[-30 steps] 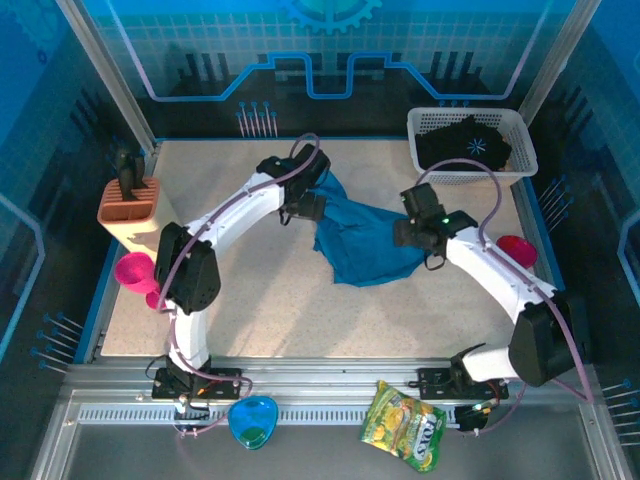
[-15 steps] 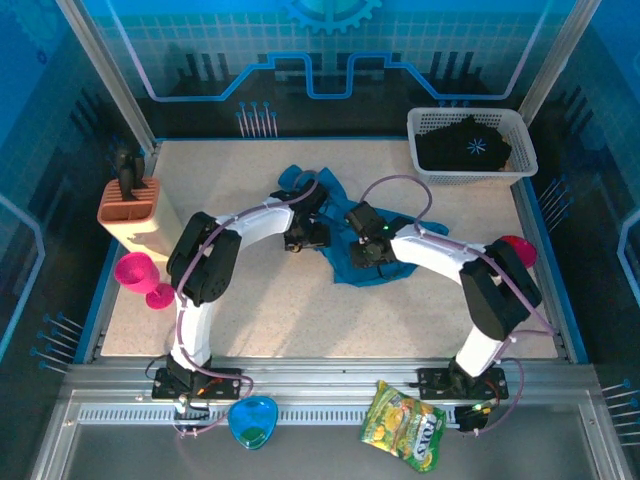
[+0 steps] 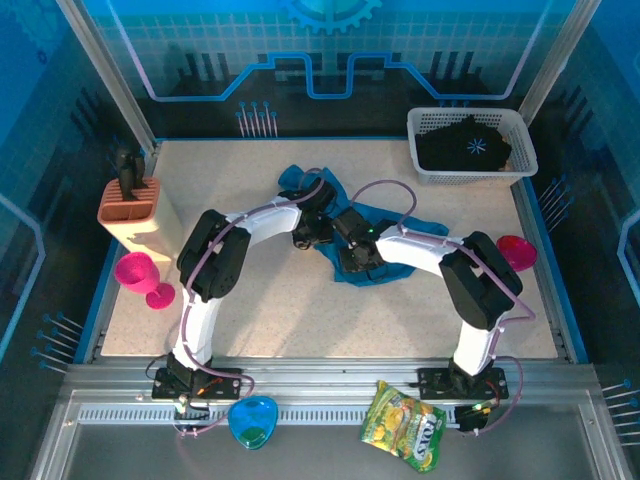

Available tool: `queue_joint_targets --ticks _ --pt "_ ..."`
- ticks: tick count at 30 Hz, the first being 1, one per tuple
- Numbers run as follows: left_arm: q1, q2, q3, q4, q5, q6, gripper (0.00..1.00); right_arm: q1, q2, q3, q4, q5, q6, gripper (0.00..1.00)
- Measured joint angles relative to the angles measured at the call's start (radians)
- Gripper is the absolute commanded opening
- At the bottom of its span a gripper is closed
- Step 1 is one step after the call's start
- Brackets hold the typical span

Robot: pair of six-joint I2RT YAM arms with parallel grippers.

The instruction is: Fold and stack the t-shirts

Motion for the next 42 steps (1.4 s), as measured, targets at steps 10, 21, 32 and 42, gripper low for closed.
queue_joint_targets --ticks 10,21,32,42 --pt "0.000 -0.031 -0.060 0.038 -0.044 0.005 0.00 -0.004 0.013 0.001 -0.021 0.059 -0.002 0.00" --pt "-0.058 -0.224 -0.238 -0.014 -0.021 0.046 0.00 -0.143 -0.051 0.106 -0.087 0.114 -0.105 0.00" --pt "-0.206 -0.493 -0.336 -0.154 0.071 0.047 0.00 -0.242 0.121 0.572 -0.122 0.152 -0.255 0.00" --pt "-0.286 -0.565 -0.336 -0.182 0.145 0.033 0.00 -0.261 0.523 1.053 -0.202 0.168 -0.273 0.00"
